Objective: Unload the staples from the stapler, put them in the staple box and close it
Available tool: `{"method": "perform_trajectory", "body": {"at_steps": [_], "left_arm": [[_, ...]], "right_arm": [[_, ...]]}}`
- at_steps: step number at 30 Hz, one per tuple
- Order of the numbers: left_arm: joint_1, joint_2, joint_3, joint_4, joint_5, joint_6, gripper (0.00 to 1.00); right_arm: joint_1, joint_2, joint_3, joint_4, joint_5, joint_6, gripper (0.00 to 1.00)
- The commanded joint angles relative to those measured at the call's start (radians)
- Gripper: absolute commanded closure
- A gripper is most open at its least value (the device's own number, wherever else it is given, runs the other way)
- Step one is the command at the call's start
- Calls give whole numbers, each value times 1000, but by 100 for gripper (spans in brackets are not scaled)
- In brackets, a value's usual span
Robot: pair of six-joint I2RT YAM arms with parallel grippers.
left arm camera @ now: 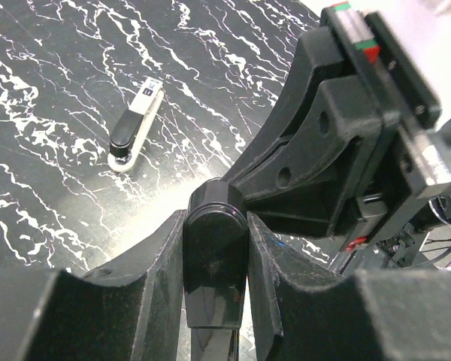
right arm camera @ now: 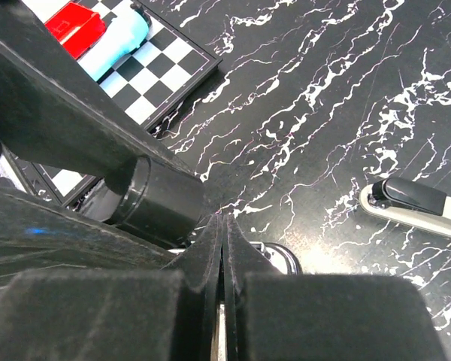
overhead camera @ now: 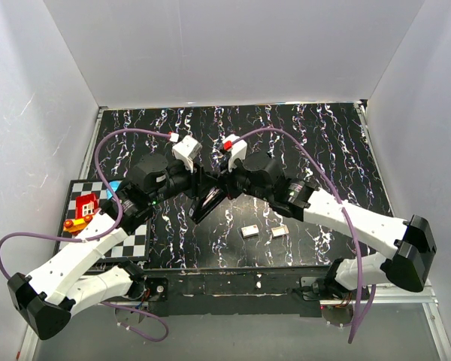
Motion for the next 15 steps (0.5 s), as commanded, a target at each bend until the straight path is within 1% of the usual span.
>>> {"method": "perform_trajectory", "body": {"at_steps": [1, 5, 10, 15], "left_arm": [[4, -26, 47, 51, -54, -24, 100], [4, -38, 44, 59, -122, -50, 100], [5, -43, 21, 92, -226, -74, 100], [4, -41, 5, 140, -269, -96, 100]], "right_arm": [[-14, 17, -70, 111, -18, 32, 99], [-42, 42, -144, 228, -60, 53, 99], [-43, 93, -180, 288, -83, 85, 99], [-43, 145, -213, 358, -110, 134, 99]]}}
